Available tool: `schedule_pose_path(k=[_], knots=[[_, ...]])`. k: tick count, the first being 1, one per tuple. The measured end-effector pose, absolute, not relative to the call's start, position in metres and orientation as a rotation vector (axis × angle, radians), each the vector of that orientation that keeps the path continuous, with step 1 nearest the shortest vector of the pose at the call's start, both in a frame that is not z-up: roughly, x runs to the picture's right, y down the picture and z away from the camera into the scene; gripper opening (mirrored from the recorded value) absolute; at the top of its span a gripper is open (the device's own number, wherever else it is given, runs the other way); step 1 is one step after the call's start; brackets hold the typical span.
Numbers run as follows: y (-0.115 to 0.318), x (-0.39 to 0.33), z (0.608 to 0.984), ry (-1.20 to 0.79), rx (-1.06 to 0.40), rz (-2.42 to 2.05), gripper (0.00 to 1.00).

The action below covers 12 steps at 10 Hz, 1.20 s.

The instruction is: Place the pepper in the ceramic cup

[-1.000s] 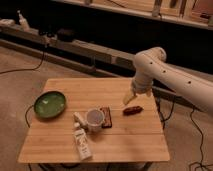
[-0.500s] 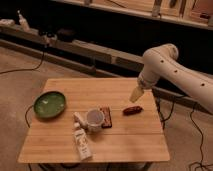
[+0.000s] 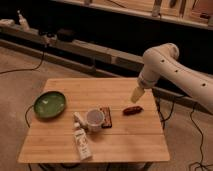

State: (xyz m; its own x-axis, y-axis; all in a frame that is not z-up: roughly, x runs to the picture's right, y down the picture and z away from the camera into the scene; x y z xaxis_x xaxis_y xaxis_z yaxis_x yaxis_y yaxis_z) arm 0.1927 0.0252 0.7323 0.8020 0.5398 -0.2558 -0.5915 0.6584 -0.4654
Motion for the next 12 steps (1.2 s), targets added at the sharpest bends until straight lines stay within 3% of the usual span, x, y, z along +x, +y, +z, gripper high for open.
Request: schedule_pose_path(k=[6, 12], knots=[[0.069, 0.189, 0.713, 0.07, -0.759, 0.139, 0.8], [0.073, 0.191, 0.71, 0.064, -0.776, 0.081, 0.8]])
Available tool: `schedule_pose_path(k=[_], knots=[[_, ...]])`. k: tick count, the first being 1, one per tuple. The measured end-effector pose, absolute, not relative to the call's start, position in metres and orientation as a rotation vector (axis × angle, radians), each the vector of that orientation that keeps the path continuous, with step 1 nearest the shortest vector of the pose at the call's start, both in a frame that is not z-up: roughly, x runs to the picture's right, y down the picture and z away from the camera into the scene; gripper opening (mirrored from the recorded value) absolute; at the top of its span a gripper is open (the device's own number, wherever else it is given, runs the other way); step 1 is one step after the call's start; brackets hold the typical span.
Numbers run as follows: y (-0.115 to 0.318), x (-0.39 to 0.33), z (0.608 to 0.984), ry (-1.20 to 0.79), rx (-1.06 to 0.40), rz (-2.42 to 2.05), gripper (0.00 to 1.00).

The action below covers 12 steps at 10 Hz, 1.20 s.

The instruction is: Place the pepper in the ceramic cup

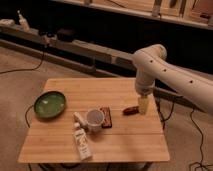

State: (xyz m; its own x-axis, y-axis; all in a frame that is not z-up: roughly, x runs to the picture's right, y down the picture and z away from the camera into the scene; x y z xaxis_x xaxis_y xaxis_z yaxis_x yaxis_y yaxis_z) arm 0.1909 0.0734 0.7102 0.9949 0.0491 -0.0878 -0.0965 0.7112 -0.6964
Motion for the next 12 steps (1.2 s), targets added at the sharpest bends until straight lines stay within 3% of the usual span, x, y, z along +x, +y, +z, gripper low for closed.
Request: schedule_pose_path(k=[6, 12], knots=[[0.07, 0.171, 0.699, -0.152, -0.709, -0.23, 0.8], [0.069, 0.167, 0.698, -0.176, -0.7, -0.267, 0.8]])
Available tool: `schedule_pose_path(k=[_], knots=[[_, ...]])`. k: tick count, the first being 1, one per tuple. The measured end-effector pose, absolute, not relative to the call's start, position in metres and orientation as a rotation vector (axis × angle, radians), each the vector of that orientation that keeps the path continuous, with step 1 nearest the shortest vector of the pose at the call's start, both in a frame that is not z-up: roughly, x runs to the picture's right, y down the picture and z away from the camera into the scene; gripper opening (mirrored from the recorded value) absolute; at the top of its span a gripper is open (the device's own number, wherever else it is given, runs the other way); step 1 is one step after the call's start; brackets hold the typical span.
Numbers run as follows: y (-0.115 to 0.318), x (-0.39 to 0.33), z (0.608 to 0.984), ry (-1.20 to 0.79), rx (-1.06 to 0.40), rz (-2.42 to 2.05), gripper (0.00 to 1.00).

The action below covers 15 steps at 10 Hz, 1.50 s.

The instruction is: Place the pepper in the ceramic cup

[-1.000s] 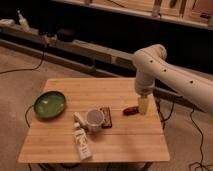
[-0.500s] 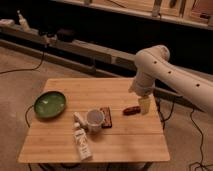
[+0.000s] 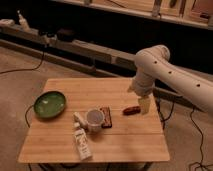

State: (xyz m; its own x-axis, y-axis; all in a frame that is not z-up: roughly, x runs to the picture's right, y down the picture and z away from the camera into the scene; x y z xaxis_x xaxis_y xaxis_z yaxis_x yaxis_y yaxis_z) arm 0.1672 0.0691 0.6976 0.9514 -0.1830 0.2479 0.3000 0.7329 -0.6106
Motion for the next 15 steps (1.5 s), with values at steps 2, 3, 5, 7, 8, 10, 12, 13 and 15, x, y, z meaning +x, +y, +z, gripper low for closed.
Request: schedule_pose_path(k=[2, 3, 5, 7, 8, 10, 12, 13, 15], knots=[[0.069, 0.168, 0.698, -0.176, -0.7, -0.266, 0.8], [0.068, 0.171, 0.702, -0.192, -0.699, -0.259, 0.8], [0.063, 0.178, 0.71, -0.257, -0.678, -0.235, 0.8], [0.06, 0.187, 0.717, -0.327, -0.648, -0.23, 0.8], [0.062, 0.194, 0.723, -0.359, -0.643, -0.226, 0.8], [0.077, 0.205, 0.735, -0.399, -0.676, -0.206, 0.8], [0.098, 0.218, 0.754, -0.438, -0.713, -0.169, 0.8], [0.106, 0.224, 0.765, -0.452, -0.722, -0.156, 0.8], [0.117, 0.238, 0.785, -0.468, -0.716, -0.149, 0.8]])
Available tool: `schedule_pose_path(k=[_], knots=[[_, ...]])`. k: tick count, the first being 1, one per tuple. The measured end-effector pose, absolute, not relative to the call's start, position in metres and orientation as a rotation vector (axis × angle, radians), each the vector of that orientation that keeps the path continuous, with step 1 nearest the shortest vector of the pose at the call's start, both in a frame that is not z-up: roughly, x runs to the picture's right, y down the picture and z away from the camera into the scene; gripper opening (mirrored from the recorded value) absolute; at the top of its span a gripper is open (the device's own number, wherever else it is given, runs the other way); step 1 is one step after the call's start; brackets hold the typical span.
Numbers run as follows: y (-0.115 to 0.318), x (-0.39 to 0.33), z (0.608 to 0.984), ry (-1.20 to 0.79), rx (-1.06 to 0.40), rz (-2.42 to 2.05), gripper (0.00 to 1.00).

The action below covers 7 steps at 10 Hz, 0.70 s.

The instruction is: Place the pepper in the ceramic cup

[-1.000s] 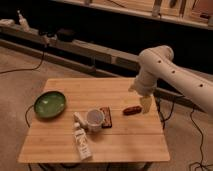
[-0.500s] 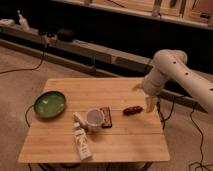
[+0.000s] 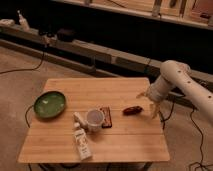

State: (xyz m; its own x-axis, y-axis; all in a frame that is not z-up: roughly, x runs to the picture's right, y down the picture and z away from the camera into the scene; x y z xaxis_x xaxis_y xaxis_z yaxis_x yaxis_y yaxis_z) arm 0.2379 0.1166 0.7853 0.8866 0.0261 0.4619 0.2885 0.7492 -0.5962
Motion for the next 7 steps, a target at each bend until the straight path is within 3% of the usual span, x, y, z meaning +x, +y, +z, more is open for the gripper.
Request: schedule_pose_path(k=[7], knots=[[0.133, 0.233, 0.829, -0.552, -0.587, -0.197, 0.8]])
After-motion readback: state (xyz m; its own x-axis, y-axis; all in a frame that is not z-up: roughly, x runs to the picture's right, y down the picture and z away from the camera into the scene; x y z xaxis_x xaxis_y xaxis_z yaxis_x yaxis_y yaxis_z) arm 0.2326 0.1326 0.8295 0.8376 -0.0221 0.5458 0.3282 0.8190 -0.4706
